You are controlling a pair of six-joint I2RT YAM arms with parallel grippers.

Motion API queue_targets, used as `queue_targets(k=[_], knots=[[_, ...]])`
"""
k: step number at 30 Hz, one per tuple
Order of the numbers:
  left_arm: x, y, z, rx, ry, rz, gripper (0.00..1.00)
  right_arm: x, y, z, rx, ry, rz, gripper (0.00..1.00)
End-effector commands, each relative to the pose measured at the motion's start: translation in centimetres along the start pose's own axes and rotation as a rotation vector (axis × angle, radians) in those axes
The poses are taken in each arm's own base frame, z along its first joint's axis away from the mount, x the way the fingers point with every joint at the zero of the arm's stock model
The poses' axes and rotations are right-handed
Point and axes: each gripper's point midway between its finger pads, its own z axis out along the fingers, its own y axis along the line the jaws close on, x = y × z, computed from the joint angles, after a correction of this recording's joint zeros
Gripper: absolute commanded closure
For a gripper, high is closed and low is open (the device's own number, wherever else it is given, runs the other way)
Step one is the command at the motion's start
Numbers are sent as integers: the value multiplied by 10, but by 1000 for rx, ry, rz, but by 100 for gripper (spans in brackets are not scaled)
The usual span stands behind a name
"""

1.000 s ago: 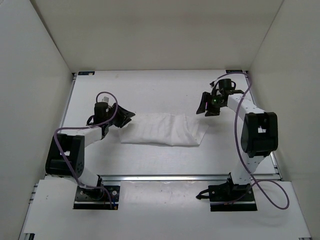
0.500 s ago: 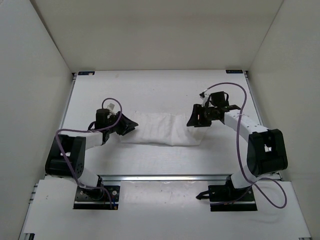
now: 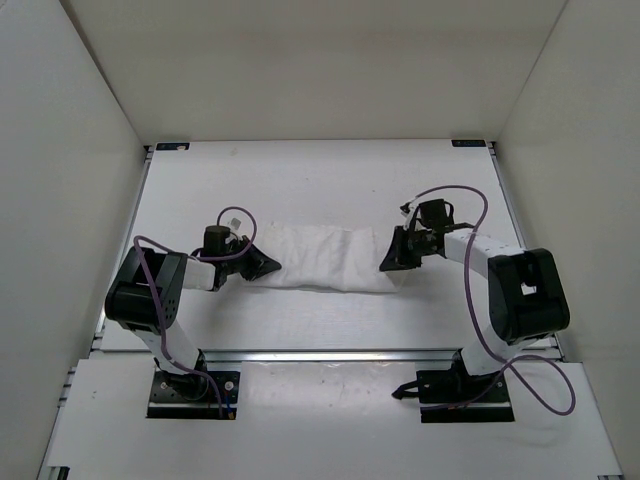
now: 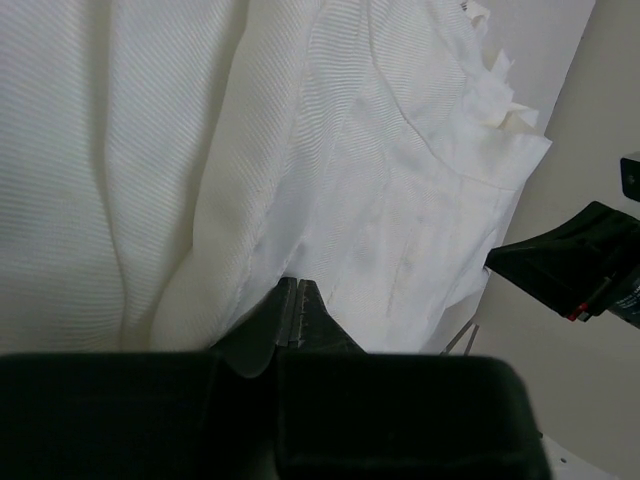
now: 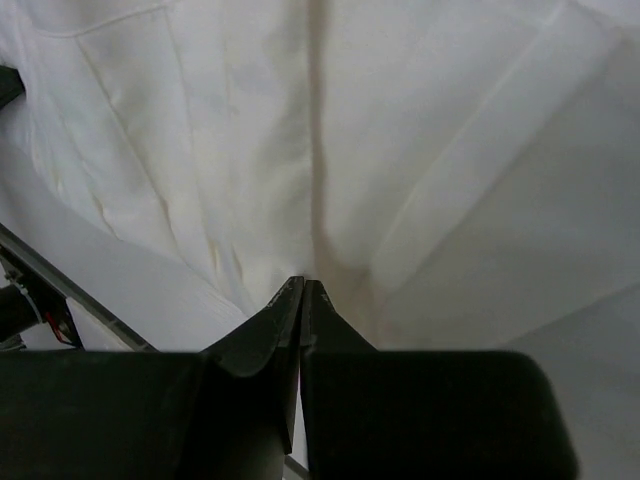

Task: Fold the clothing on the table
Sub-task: Fold the skirt

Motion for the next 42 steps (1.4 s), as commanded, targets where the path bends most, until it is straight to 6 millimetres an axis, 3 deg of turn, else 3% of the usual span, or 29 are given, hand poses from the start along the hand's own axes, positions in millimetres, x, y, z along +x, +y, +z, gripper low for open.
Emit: queue_targets(k=[1, 2, 4, 7, 10, 15, 18, 21, 22, 26, 29, 34, 38, 41, 42], knots=[[2, 4, -5, -7, -22, 21, 100, -7, -1, -10, 22, -48, -12, 100], [1, 6, -5, -11, -24, 13, 100, -5, 0, -11, 18, -47, -25, 99], [5, 5, -4, -8, -14, 21, 100, -7, 10, -14, 1, -67, -54, 77], [5, 3, -3, -3, -13, 24, 100, -12, 19, -16, -3, -101, -72, 57], [3, 4, -4, -6, -21, 24, 100, -21, 24, -17, -31, -127, -74, 52], [5, 3, -3, -5, -14, 23, 100, -18, 17, 5, -47, -58, -37, 49], [7, 3, -4, -5, -11, 14, 100, -23, 13, 13, -42, -50, -20, 51], [8, 4, -5, -1, -9, 22, 100, -21, 17, 14, -67, -34, -19, 96], [4, 4, -5, -1, -23, 19, 100, -20, 16, 12, -55, -43, -17, 100], [3, 4, -8, -6, -33, 17, 100, -22, 14, -11, 4, -107, 5, 100], [1, 7, -9, -23, -50, 16, 100, -14, -8, -22, 71, -116, 53, 100], [-2, 8, -13, -37, -79, 18, 100, 17, -44, -17, 200, -41, 143, 100], [0, 12, -14, -59, -89, 24, 100, 30, -55, -8, 272, 35, 166, 100], [4, 9, -12, -56, -81, 33, 100, 22, -54, -3, 263, 42, 143, 99], [5, 6, -12, -49, -76, 39, 100, 18, -54, -4, 270, 31, 130, 93]])
